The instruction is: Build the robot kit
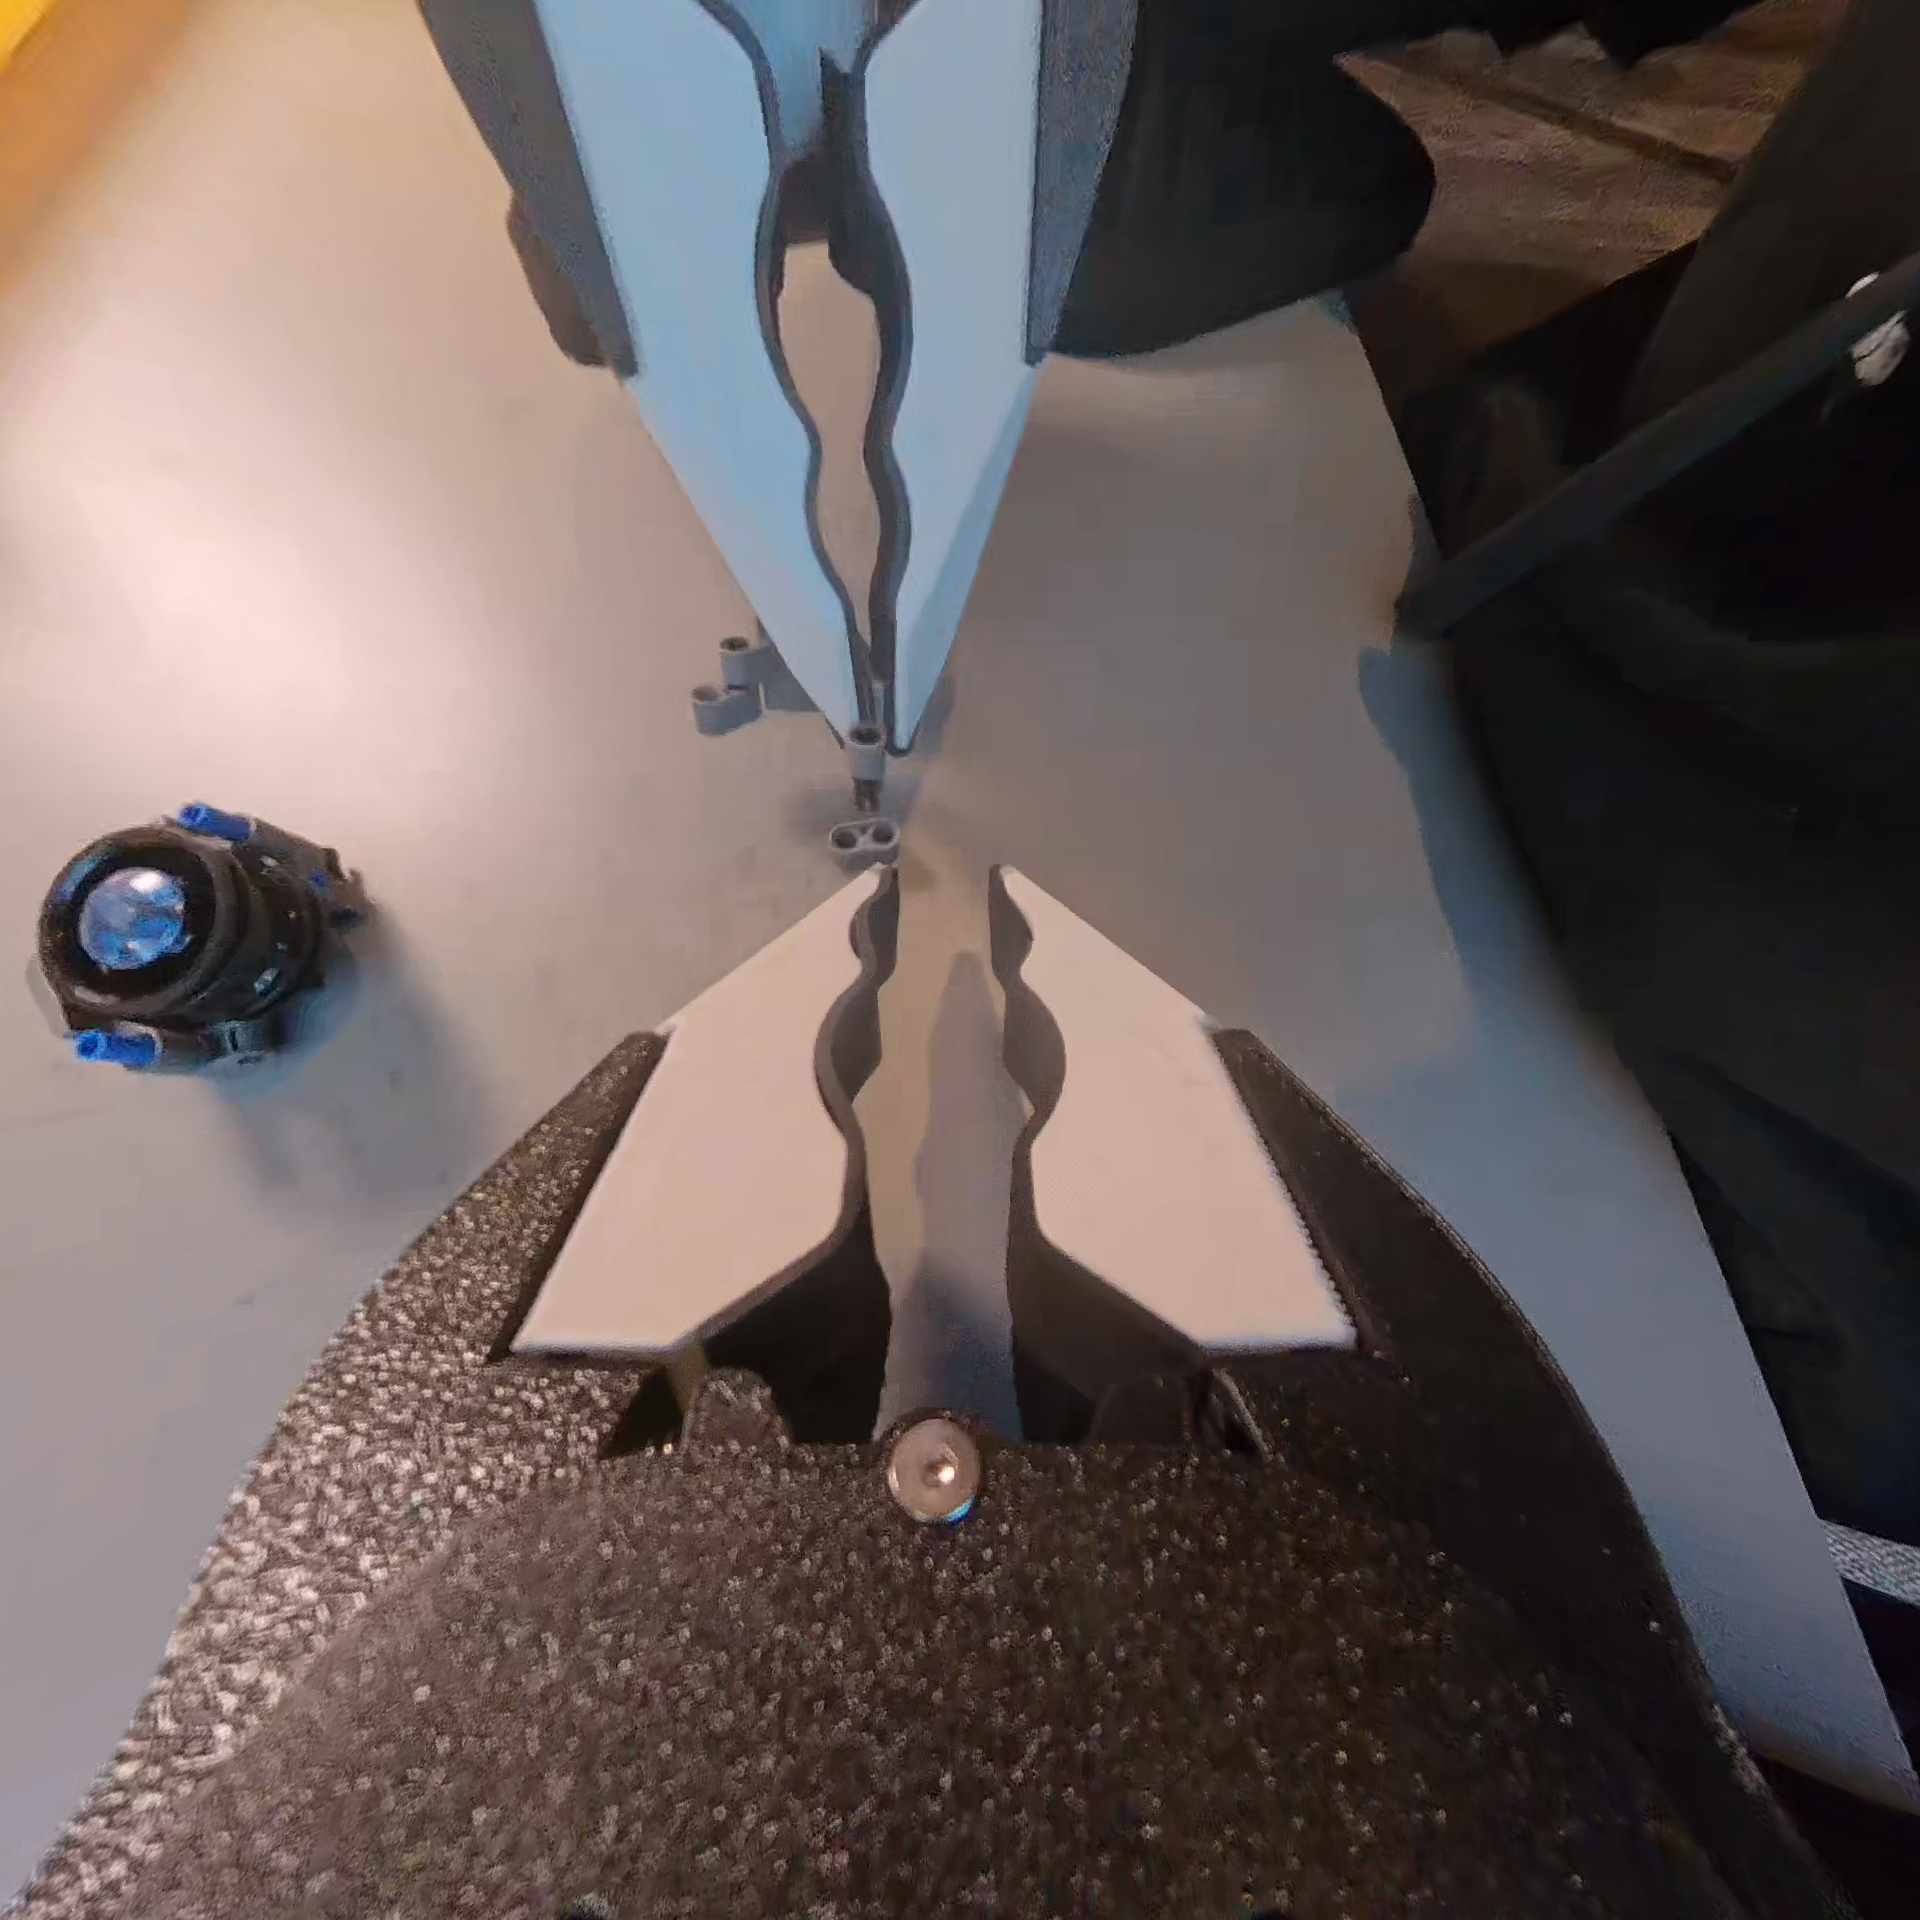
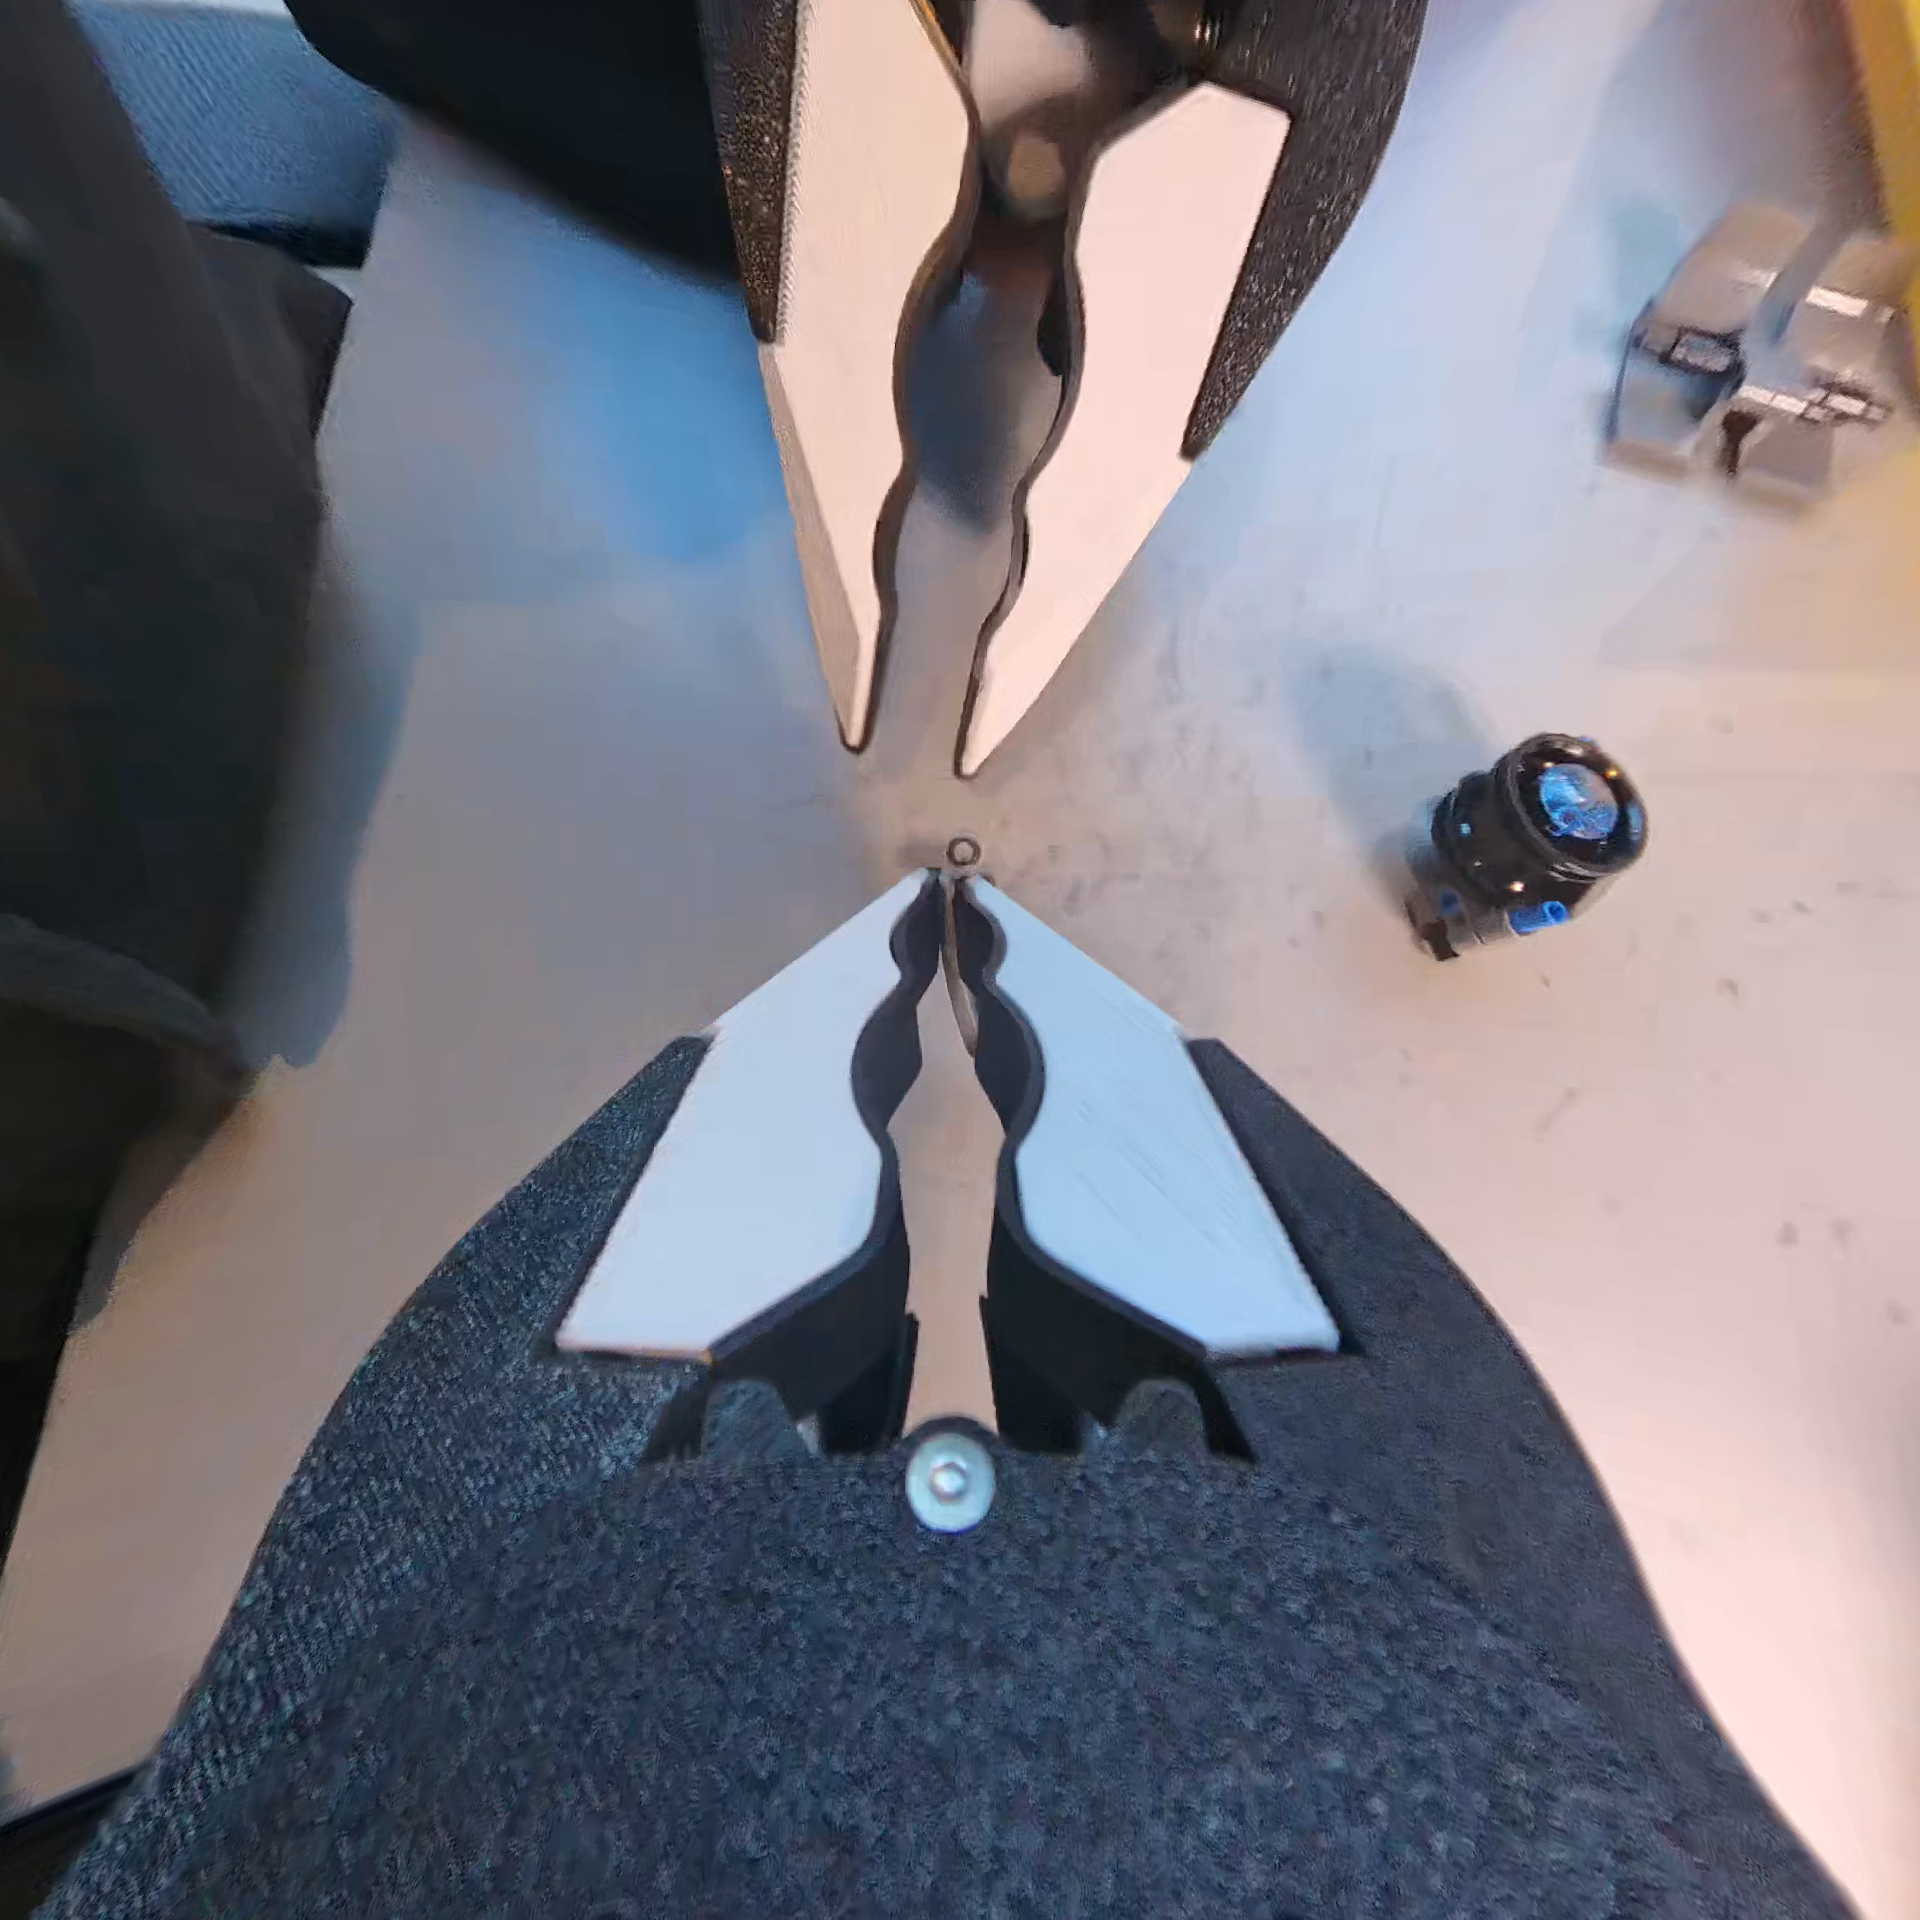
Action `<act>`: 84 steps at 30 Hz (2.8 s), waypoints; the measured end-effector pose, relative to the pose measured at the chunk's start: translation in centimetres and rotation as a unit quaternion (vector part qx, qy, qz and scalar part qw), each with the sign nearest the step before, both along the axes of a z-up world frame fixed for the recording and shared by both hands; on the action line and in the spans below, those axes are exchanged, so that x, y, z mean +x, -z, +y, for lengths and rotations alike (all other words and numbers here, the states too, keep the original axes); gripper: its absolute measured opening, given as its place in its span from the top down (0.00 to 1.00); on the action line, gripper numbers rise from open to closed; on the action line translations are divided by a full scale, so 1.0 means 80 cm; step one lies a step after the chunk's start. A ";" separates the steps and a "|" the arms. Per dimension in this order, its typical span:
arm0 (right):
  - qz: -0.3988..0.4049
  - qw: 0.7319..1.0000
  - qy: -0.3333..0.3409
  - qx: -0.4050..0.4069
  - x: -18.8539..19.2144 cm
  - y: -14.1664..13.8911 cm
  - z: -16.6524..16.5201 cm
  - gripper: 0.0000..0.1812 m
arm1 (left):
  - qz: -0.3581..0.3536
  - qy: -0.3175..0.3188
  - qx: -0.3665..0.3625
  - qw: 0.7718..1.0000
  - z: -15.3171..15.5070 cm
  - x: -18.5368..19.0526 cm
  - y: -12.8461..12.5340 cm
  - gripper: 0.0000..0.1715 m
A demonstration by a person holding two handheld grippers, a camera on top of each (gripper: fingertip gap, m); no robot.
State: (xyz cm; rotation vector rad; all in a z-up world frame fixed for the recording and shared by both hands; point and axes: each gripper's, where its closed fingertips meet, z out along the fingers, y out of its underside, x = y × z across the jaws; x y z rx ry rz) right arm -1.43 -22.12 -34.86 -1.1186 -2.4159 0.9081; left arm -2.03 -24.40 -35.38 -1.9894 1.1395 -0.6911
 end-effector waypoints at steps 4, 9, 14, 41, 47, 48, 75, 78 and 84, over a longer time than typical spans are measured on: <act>-0.062 0.998 0.002 0.015 0.001 0.005 -0.004 0.99 | 0.019 -0.024 0.004 1.000 0.012 -0.007 0.011 0.87; -0.091 0.995 0.022 0.028 0.004 0.014 0.000 0.99 | 0.041 -0.009 0.005 0.999 0.019 0.001 0.020 0.84; -0.115 0.992 0.036 0.035 0.005 0.020 0.000 0.99 | 0.044 -0.008 0.031 0.999 0.020 0.007 0.013 0.94; -0.165 0.982 0.002 0.094 0.007 0.022 -0.002 0.99 | 0.032 -0.020 0.045 0.998 0.022 0.009 0.003 0.97; -0.168 0.980 -0.001 0.104 0.006 0.022 -0.002 0.99 | 0.028 -0.022 0.030 0.999 0.022 0.014 0.007 0.95; -0.168 0.980 -0.002 0.106 0.006 0.022 -0.001 0.99 | 0.027 -0.023 0.027 0.999 0.023 0.014 0.008 0.96; -0.194 0.972 -0.050 0.123 0.005 0.028 -0.003 1.00 | 0.058 -0.051 0.034 0.996 0.019 0.007 0.021 1.00; -0.192 0.972 -0.047 0.123 0.005 0.027 -0.003 1.00 | 0.041 -0.043 0.022 0.998 0.017 0.008 0.017 1.00; -0.186 0.976 -0.037 0.107 0.002 0.027 -0.004 1.00 | -0.013 -0.064 0.012 0.998 0.020 0.008 -0.001 0.91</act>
